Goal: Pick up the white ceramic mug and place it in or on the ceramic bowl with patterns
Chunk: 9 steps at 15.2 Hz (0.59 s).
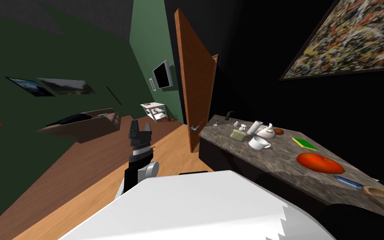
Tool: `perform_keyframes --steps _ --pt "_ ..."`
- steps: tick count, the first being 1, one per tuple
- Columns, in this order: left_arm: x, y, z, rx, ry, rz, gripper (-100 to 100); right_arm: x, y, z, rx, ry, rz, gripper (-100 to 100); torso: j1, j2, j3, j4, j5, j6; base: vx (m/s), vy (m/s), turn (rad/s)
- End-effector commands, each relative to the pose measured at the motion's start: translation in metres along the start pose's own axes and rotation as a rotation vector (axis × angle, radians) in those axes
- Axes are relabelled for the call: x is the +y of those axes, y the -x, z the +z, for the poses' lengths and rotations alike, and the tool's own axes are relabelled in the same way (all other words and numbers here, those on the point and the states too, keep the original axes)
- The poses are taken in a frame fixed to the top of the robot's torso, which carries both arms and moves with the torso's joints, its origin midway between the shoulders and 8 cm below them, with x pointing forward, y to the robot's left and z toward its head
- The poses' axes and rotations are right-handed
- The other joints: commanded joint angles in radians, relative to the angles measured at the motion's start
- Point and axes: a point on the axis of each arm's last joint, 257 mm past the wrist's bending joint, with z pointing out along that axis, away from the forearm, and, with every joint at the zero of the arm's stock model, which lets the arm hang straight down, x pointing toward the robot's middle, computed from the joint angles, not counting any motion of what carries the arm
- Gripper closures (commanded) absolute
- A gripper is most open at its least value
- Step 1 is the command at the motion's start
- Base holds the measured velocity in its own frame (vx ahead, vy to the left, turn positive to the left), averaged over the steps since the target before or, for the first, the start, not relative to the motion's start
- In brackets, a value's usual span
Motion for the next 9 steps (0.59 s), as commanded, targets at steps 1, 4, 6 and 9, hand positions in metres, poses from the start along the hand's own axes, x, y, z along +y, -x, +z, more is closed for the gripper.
perform_keyframes --steps 1,4,6,9 --pt "0.0 0.0 0.0 0.0 0.0 0.0 0 -0.008 0.003 -0.011 0.01 -0.031 -0.016 -100 0.0 0.0 0.0 0.0 0.0 0.0 0.022 0.026 0.097" --pt "0.0 0.0 0.0 0.0 0.0 0.0 0 -0.031 0.02 -0.036 0.021 -0.112 -0.048 -100 -0.001 -0.001 -0.001 0.0 0.0 0.0 0.04 0.033 0.205" --pt "0.0 0.0 0.0 0.0 0.0 0.0 0 -0.05 0.041 -0.062 0.023 -0.188 -0.082 -100 -0.001 -0.002 -0.001 -0.001 0.0 -0.001 0.064 0.02 0.276" --pt "0.0 0.0 0.0 0.0 0.0 0.0 0 -0.059 0.061 -0.083 0.023 -0.242 -0.117 -100 -0.003 -0.002 -0.001 0.0 -0.001 0.001 0.051 0.005 0.094"
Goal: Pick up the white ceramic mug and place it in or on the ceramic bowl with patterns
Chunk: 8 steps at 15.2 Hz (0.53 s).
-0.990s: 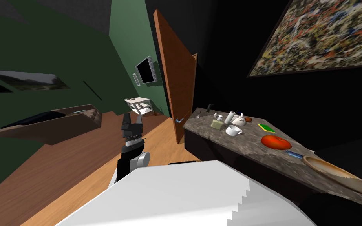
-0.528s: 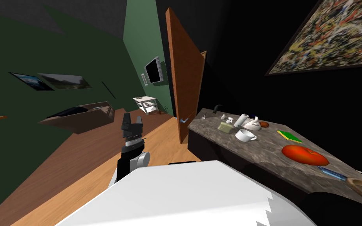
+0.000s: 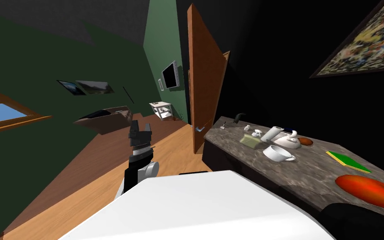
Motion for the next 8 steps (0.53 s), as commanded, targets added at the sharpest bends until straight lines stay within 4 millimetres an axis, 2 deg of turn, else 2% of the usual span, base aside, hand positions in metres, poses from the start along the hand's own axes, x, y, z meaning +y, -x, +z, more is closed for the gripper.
perform_keyframes --steps 1,2,3,5,6,8 --pt "0.0 0.0 0.0 0.0 0.0 0.0 0 -0.02 0.017 -0.022 -0.006 -0.064 -0.028 -100 0.0 0.0 0.0 0.0 0.0 0.0 0.078 0.009 0.263" --pt "0.0 0.0 0.0 0.0 0.0 0.0 0 -0.024 0.018 -0.024 -0.009 -0.073 -0.027 -100 0.0 -0.001 -0.001 0.0 0.0 0.0 0.062 -0.004 0.138" --pt "0.0 0.0 0.0 0.0 0.0 0.0 0 -0.036 0.041 -0.044 -0.019 -0.125 -0.062 -100 0.0 -0.001 -0.001 0.0 0.0 0.001 0.091 -0.008 0.285" --pt "0.0 0.0 0.0 0.0 0.0 0.0 0 -0.045 0.046 -0.052 -0.028 -0.152 -0.062 -100 -0.001 -0.003 -0.002 -0.001 0.0 0.0 0.09 -0.013 0.225" --pt "0.0 0.0 0.0 0.0 0.0 0.0 0 -0.055 0.066 -0.072 -0.047 -0.197 -0.088 -100 -0.001 -0.003 -0.002 -0.001 0.0 0.001 0.1 -0.009 0.245" --pt "0.0 0.0 0.0 0.0 0.0 0.0 0 -0.063 0.066 -0.078 -0.03 -0.226 -0.115 -100 -0.001 -0.004 -0.002 -0.001 0.0 0.0 0.084 -0.015 0.191"
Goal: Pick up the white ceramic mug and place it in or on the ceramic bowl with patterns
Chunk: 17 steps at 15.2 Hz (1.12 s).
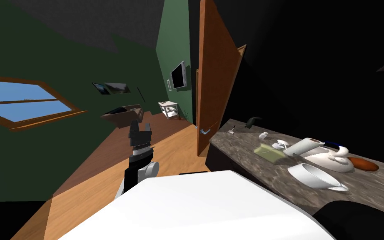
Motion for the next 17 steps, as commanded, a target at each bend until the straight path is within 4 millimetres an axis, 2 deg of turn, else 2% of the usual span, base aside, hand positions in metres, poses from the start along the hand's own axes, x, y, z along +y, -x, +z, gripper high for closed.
perform_keyframes --steps 1,2,3,5,6,7,8,11,12,13,15,16,17 --pt "0.0 0.0 0.0 0.0 0.0 0.0 0 -0.003 0.003 -0.006 -0.008 -0.017 -0.013 -100 0.0 0.0 0.0 0.0 0.0 0.0 0.034 -0.008 -0.017" --pt "0.0 0.0 0.0 0.0 0.0 0.0 0 -0.002 0.006 -0.006 -0.018 -0.012 -0.002 -100 0.001 0.002 0.001 0.001 0.0 0.001 0.01 0.0 -0.044" --pt "0.0 0.0 0.0 0.0 0.0 0.0 0 -0.018 0.026 -0.024 -0.044 -0.06 -0.02 -100 0.001 0.004 0.003 0.001 0.0 0.001 0.041 0.0 0.215" --pt "0.0 0.0 0.0 0.0 0.0 0.0 0 -0.018 0.026 -0.024 -0.044 -0.06 -0.02 -100 0.0 0.003 0.002 0.001 0.0 -0.001 0.056 -0.023 0.197" --pt "0.0 0.0 0.0 0.0 0.0 0.0 0 -0.025 0.041 -0.036 -0.068 -0.083 -0.028 -100 0.0 0.003 0.002 0.001 0.0 0.0 0.067 -0.046 0.213" --pt "0.0 0.0 0.0 0.0 0.0 0.0 0 -0.025 0.047 -0.038 -0.087 -0.077 -0.025 -100 -0.001 0.002 0.001 0.001 0.0 -0.001 0.105 -0.077 0.384" --pt "0.0 0.0 0.0 0.0 0.0 0.0 0 -0.025 0.047 -0.038 -0.087 -0.077 -0.025 -100 -0.003 0.0 0.0 0.0 0.0 -0.002 0.099 -0.088 0.299" --pt "0.0 0.0 0.0 0.0 0.0 0.0 0 0.002 0.034 -0.009 -0.101 0.027 0.02 -100 -0.008 0.001 0.0 0.0 -0.002 0.0 0.073 -0.133 0.154" --pt "0.0 0.0 0.0 0.0 0.0 0.0 0 -0.009 0.041 -0.018 -0.099 -0.012 0.003 -100 -0.009 0.002 0.001 0.001 -0.003 0.001 0.028 -0.098 0.044" --pt "0.0 0.0 0.0 0.0 0.0 0.0 0 -0.01 0.03 -0.006 -0.102 -0.006 0.014 -100 -0.008 0.004 0.002 0.001 -0.003 0.001 0.024 -0.032 0.054" --pt "0.0 0.0 0.0 0.0 0.0 0.0 0 -0.012 0.023 0.002 -0.104 -0.009 0.019 -100 -0.001 0.005 0.003 0.001 -0.001 0.001 0.032 0.008 0.063" --pt "0.0 0.0 0.0 0.0 0.0 0.0 0 -0.01 0.029 -0.003 -0.102 -0.006 0.016 -100 0.001 0.005 0.003 0.002 -0.001 0.001 0.016 0.013 0.015" --pt "0.0 0.0 0.0 0.0 0.0 0.0 0 -0.01 0.028 -0.002 -0.103 -0.007 0.016 100 0.002 0.006 0.004 0.002 0.0 0.001 0.006 0.003 -0.001"
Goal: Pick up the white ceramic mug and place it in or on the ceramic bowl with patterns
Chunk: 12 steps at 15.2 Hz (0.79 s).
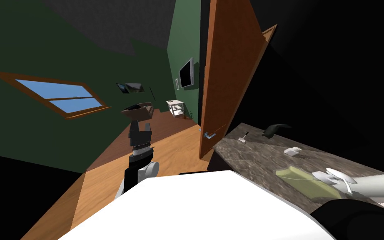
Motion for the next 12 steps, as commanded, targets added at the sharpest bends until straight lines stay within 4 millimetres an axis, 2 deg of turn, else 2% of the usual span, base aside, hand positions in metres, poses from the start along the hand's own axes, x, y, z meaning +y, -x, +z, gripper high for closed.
perform_keyframes --steps 1,4,5,7,8,12 --pt "0.0 0.0 0.0 0.0 0.0 0.0 0 0.0 0.0 0.0 0.0 0.0 0.0 100 0.0 0.0 0.0 0.0 0.0 0.0 0.0 0.0 0.0" --pt "0.0 0.0 0.0 0.0 0.0 0.0 0 0.001 0.0 0.0 -0.001 0.002 0.002 100 0.0 0.0 0.0 0.0 -0.001 -0.001 0.001 -0.001 -0.004" --pt "0.0 0.0 0.0 0.0 0.0 0.0 0 0.003 0.009 -0.009 0.003 0.003 -0.007 100 -0.001 0.0 0.0 0.0 -0.001 -0.001 -0.017 0.003 -0.06" --pt "0.0 0.0 0.0 0.0 0.0 0.0 0 0.001 0.007 -0.007 0.001 0.002 -0.005 100 0.0 0.002 0.001 0.0 0.001 -0.001 -0.026 0.003 -0.044" --pt "0.0 0.0 0.0 0.0 0.0 0.0 0 0.005 0.014 -0.012 0.004 0.011 -0.02 100 0.0 0.002 0.001 0.0 0.0 -0.001 -0.085 -0.015 -0.169" --pt "0.0 0.0 0.0 0.0 0.0 0.0 0 0.011 0.021 -0.02 0.015 0.026 -0.042 100 -0.002 0.017 0.009 0.002 0.001 0.003 -0.203 -0.037 -0.174"
